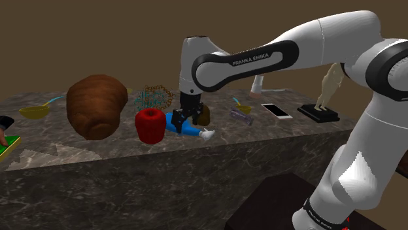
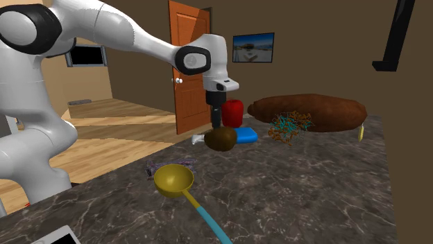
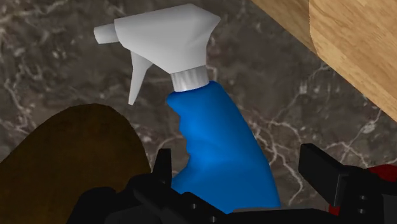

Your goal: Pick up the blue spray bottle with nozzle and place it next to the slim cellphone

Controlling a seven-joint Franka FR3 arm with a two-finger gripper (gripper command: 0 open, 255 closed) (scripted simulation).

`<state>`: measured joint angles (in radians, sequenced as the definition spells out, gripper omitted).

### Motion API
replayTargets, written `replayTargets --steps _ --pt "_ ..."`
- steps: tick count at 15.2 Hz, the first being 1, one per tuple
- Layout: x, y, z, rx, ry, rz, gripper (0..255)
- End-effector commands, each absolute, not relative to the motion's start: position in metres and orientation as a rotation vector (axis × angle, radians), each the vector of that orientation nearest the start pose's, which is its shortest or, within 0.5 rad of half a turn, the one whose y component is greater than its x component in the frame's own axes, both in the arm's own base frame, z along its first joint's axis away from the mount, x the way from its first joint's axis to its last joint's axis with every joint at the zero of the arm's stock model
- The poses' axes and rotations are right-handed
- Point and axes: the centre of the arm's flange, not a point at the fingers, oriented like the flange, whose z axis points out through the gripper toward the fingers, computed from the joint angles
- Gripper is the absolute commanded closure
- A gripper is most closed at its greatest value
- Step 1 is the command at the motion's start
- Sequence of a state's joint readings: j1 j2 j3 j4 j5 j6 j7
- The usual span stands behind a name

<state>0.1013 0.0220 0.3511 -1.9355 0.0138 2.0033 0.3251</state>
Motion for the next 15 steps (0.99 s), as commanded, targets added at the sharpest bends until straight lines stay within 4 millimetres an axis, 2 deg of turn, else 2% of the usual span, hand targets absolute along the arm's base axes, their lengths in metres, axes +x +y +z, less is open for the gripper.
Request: replayTargets --steps 1,9,10,15 --pt "0.5133 0.246 0.4613 -3.102 -0.182 -0.048 0" --pt "0.5133 0.246 0.4613 -3.102 -0.182 -0.048 0" --pt "0.5139 0.2459 0.4624 -3.102 -0.182 -0.048 255" --pt "0.5149 0.2454 0.4631 -3.102 -0.181 -0.049 255"
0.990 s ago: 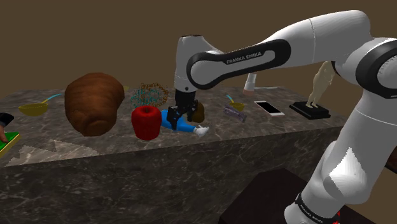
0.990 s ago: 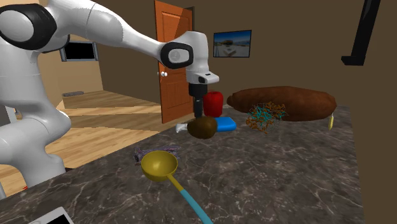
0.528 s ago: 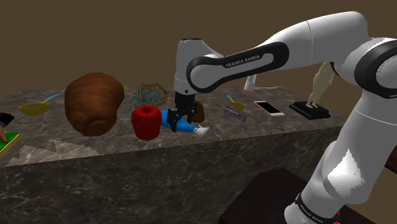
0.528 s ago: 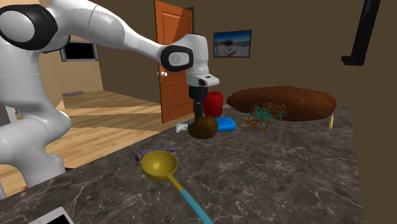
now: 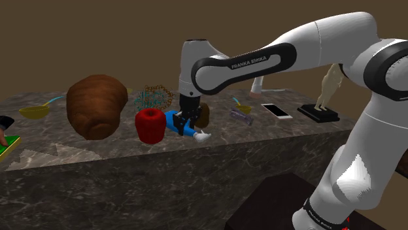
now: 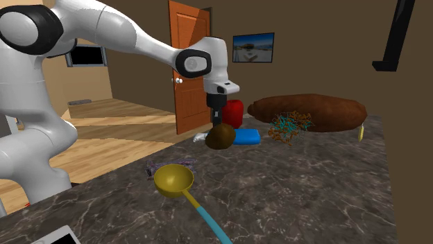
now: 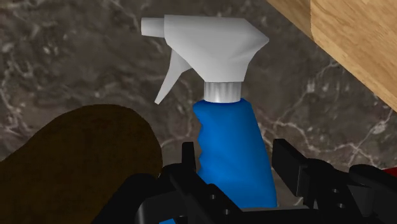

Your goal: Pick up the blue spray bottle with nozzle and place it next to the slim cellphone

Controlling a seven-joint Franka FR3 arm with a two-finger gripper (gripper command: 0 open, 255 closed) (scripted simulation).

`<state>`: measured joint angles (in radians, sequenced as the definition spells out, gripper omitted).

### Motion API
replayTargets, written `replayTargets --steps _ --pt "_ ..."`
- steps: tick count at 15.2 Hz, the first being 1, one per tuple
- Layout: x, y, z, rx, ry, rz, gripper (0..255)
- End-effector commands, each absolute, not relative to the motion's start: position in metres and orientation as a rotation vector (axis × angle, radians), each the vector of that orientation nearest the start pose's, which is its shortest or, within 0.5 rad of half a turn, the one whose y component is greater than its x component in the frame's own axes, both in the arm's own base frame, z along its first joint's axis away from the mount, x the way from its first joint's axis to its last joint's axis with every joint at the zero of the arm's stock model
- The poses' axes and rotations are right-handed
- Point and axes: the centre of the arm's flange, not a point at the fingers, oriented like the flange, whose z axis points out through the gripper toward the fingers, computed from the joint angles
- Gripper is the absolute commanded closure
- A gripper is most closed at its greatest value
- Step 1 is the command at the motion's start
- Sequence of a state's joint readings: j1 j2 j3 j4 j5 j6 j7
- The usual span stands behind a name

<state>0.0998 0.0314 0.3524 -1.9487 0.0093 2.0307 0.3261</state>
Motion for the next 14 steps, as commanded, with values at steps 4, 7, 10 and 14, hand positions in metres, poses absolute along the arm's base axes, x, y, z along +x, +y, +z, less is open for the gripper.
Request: replayTargets --steps 4,7,10,14 --pt "0.513 0.246 0.461 -3.102 -0.182 -0.048 255" --pt "0.513 0.246 0.477 -3.102 -0.182 -0.048 255" --pt "0.513 0.246 0.493 -3.102 -0.182 -0.048 255" --pt "0.513 0.246 0.514 -3.102 -0.182 -0.048 255"
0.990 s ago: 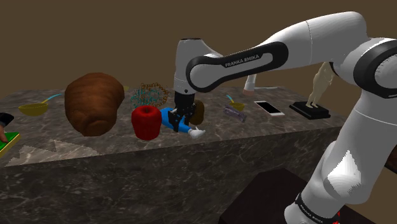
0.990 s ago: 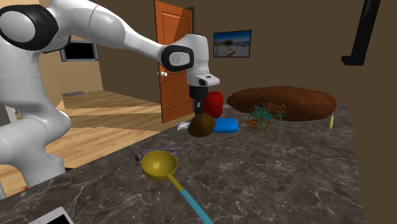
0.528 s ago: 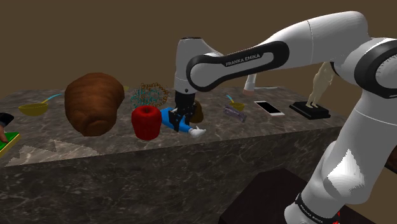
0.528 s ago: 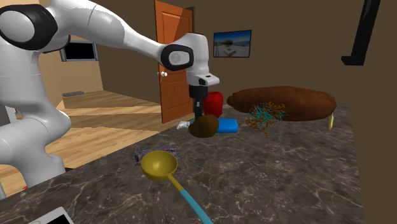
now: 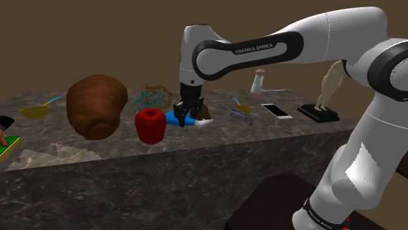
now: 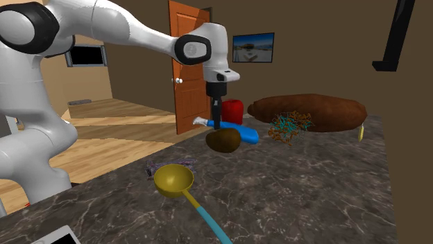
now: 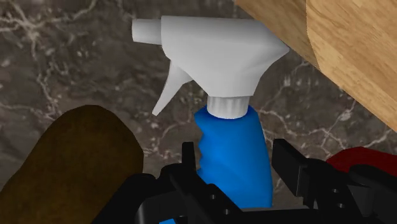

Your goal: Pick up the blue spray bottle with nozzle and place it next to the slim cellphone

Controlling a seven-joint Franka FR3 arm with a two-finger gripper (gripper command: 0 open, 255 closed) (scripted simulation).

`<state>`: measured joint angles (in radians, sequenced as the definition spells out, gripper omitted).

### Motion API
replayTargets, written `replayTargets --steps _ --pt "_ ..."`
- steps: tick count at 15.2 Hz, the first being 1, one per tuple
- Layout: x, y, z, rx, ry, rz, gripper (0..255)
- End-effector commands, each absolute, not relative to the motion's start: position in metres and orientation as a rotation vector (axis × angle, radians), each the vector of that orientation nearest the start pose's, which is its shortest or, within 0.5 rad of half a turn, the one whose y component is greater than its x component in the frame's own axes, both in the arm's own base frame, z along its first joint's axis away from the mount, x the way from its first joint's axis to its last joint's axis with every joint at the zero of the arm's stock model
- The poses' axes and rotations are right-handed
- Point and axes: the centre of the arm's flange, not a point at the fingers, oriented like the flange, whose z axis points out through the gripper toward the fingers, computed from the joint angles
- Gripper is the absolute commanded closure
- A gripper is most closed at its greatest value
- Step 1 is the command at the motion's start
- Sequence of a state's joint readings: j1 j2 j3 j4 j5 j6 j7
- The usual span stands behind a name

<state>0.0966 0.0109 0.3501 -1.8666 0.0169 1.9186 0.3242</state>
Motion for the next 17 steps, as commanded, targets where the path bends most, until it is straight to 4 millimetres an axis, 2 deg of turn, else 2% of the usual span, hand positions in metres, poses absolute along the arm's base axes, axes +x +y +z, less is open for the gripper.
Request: replayTargets --steps 1,9,17 --pt "0.513 0.246 0.519 -3.102 -0.182 -0.048 255" --pt "0.513 0.246 0.561 -3.102 -0.182 -0.048 255" --pt "0.501 0.141 0.561 -3.102 -0.182 -0.048 255"
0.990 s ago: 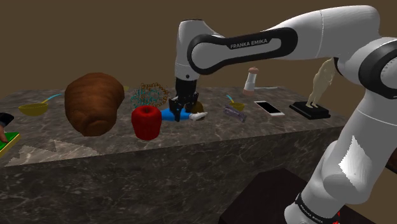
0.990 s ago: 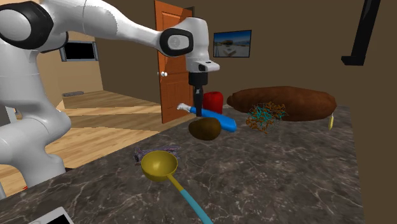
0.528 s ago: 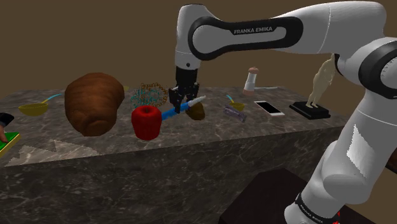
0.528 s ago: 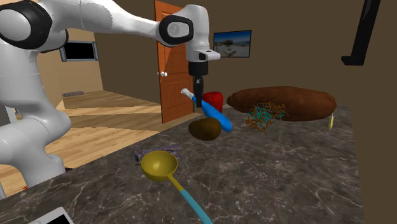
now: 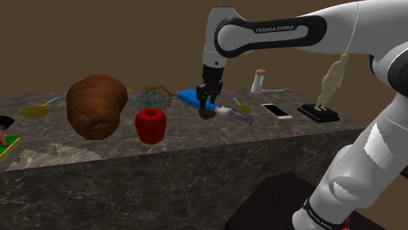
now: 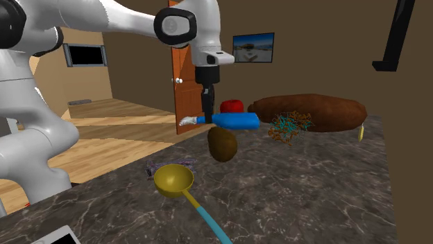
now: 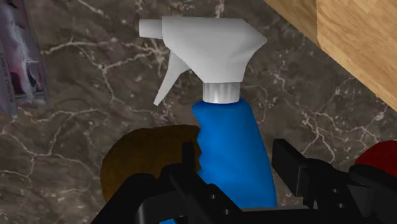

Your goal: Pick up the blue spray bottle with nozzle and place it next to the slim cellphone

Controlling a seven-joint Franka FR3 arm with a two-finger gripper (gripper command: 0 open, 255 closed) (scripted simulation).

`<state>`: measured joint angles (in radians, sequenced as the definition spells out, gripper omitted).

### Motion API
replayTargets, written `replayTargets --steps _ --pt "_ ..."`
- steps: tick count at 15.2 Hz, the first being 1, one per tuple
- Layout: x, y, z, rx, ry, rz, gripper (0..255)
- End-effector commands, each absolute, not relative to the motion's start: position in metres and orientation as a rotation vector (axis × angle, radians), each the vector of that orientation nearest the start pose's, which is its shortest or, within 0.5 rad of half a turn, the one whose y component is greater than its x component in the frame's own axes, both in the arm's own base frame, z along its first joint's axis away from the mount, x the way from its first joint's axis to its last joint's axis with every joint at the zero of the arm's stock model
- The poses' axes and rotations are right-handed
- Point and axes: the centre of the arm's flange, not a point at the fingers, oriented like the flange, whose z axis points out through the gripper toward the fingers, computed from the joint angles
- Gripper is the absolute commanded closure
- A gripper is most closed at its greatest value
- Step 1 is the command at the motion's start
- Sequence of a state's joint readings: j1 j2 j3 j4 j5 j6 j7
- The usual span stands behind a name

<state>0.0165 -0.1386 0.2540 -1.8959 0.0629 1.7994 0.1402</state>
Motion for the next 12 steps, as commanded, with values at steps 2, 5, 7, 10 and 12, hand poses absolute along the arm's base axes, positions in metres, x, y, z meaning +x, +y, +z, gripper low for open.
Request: replayTargets --steps 2,5,7,10,12 --pt "0.498 0.115 0.561 -3.102 -0.182 -0.048 255" --pt "0.493 0.076 0.561 -3.102 -0.182 -0.048 255" --pt "0.49 0.049 0.562 -3.102 -0.182 -0.048 255" --pt "0.485 0.01 0.562 -3.102 -0.182 -0.048 255" --pt "0.482 -0.016 0.562 -3.102 -0.182 -0.048 255"
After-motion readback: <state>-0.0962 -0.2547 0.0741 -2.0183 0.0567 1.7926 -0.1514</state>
